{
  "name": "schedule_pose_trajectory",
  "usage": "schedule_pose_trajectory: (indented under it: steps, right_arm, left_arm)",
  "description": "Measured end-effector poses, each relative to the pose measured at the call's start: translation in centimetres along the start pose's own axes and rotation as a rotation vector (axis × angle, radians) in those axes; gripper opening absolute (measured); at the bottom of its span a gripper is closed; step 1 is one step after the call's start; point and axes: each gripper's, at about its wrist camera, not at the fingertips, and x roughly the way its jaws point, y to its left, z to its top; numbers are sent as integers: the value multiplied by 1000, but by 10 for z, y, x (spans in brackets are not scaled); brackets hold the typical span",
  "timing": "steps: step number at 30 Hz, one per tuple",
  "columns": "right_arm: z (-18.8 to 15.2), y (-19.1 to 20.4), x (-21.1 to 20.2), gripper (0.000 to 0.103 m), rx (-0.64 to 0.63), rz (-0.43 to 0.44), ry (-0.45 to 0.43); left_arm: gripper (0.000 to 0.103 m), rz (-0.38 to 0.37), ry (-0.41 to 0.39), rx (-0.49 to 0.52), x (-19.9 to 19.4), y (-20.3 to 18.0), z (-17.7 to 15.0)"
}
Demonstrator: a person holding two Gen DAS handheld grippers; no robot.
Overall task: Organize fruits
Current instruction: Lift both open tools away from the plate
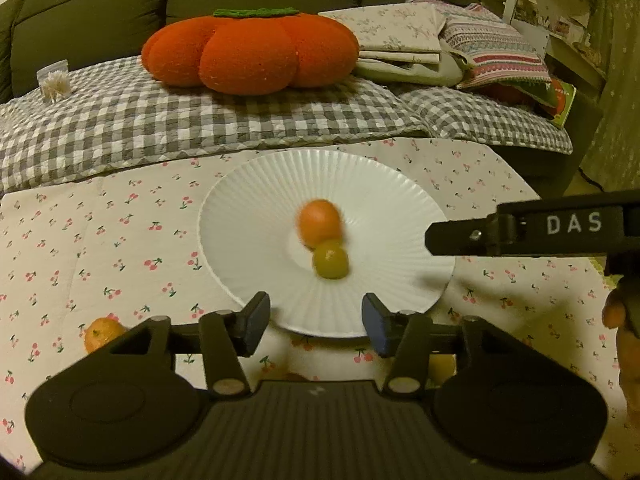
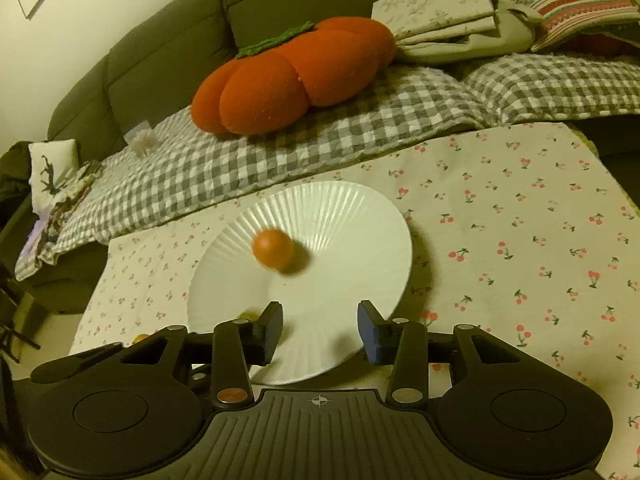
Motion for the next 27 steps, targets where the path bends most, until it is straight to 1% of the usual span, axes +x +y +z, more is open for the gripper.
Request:
schedule_pose_trajectory:
  steps: [2, 6, 12, 13, 15, 16, 21, 27]
  right_arm:
    - [0, -1, -3, 50, 3, -3, -7]
    - [-1, -2, -11, 54, -13, -9, -18]
    - [-8, 2, -21, 69, -63, -25, -27]
    - [-10, 2, -23, 70, -74, -29, -28]
    - [-13, 4, -26, 77, -91, -36, -31]
    - [-15, 4, -28, 79, -99, -40, -33]
    - [-24, 4, -38, 90, -133, -64, -49]
    - [-33, 1, -44, 96, -154, -83, -58]
  left_arm:
    - [56, -3, -3, -6, -5, 2, -1]
    - [64, -7, -3, -14, -13, 5, -4]
    - [76, -6, 7, -22, -23, 8, -13]
    - [79, -4, 8, -20, -24, 8, -16]
    - [82, -1, 13, -17, -27, 9, -20]
    - [84, 0, 14, -17, -28, 10, -22]
    - [89, 4, 28, -31, -36, 14, -34]
    - [96, 27, 25, -31, -46, 20, -46]
